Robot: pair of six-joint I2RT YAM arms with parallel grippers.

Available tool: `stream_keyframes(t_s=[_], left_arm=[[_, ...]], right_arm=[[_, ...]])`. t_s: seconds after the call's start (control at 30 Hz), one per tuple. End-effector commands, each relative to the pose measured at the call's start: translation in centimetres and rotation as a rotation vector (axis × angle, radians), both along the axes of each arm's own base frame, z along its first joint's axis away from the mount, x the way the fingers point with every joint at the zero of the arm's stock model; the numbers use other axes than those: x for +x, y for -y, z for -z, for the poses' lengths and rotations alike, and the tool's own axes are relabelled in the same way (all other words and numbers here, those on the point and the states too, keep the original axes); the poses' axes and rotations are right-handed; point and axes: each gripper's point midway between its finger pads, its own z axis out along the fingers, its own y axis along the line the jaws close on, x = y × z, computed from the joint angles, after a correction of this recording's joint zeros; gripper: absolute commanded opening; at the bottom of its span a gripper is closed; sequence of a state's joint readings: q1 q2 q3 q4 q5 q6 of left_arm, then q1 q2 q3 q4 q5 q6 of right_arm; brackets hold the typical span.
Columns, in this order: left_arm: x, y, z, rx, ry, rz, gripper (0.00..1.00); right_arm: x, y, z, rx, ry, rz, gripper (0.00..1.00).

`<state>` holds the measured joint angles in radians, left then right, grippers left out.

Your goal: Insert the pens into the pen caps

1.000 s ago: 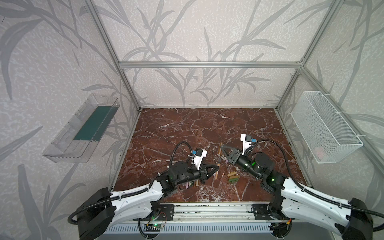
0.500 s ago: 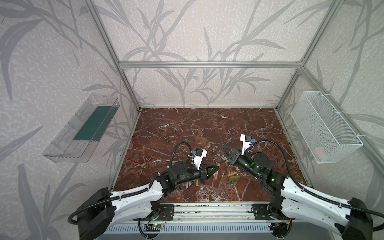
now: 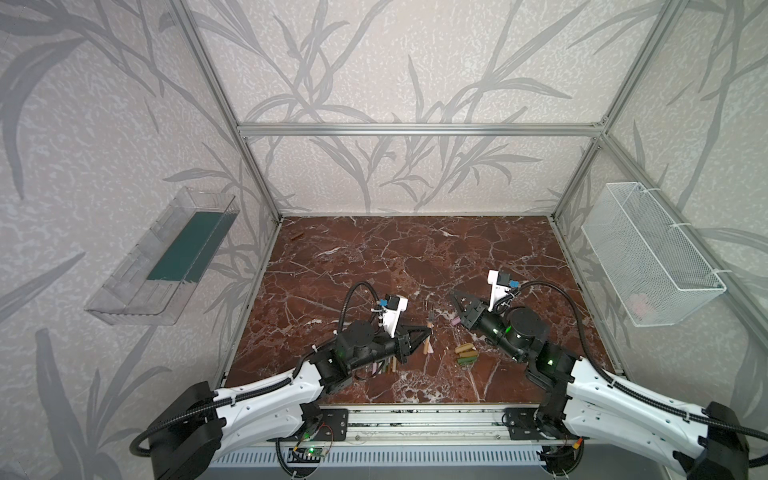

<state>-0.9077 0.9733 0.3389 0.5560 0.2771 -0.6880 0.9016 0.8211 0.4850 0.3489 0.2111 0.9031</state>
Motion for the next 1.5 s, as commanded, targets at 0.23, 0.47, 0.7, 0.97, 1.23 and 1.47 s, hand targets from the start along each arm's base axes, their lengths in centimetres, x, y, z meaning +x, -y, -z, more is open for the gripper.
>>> stream_keyframes(t_s=[0.23, 0.47, 0.7, 0.97, 1.23, 1.47], left_arm=[[4.7, -3.5, 2.2, 0.058, -0.067, -0.160, 0.00], [9.4, -9.4, 4.7, 0.336, -0.103, -0.433, 0.00], [11.1, -5.0, 8.5, 0.408, -0.286, -0.305, 0.00], [14.2, -2.2, 15.7, 0.619, -0.446, -0.296, 0.00], [15.4, -2.7, 18.2, 0.720, -0.476, -0.339, 0.00], [15.7, -3.3, 17.8, 0.769, -0.457, -0.347, 0.40]], right_arm=[[1.2, 2.6, 2.4, -0.176, -0.039, 0.146, 0.13], [2.8, 1.1, 4.0, -0.381, -0.129, 0.148, 0.19], [3.7, 0.1, 6.9, -0.507, -0.167, 0.139, 0.36], [3.5, -0.5, 11.4, -0.654, -0.231, 0.075, 0.50], [4.2, -1.7, 14.6, -0.746, -0.274, 0.043, 0.52], [4.9, -3.0, 16.4, -0.799, -0.313, 0.015, 0.52]])
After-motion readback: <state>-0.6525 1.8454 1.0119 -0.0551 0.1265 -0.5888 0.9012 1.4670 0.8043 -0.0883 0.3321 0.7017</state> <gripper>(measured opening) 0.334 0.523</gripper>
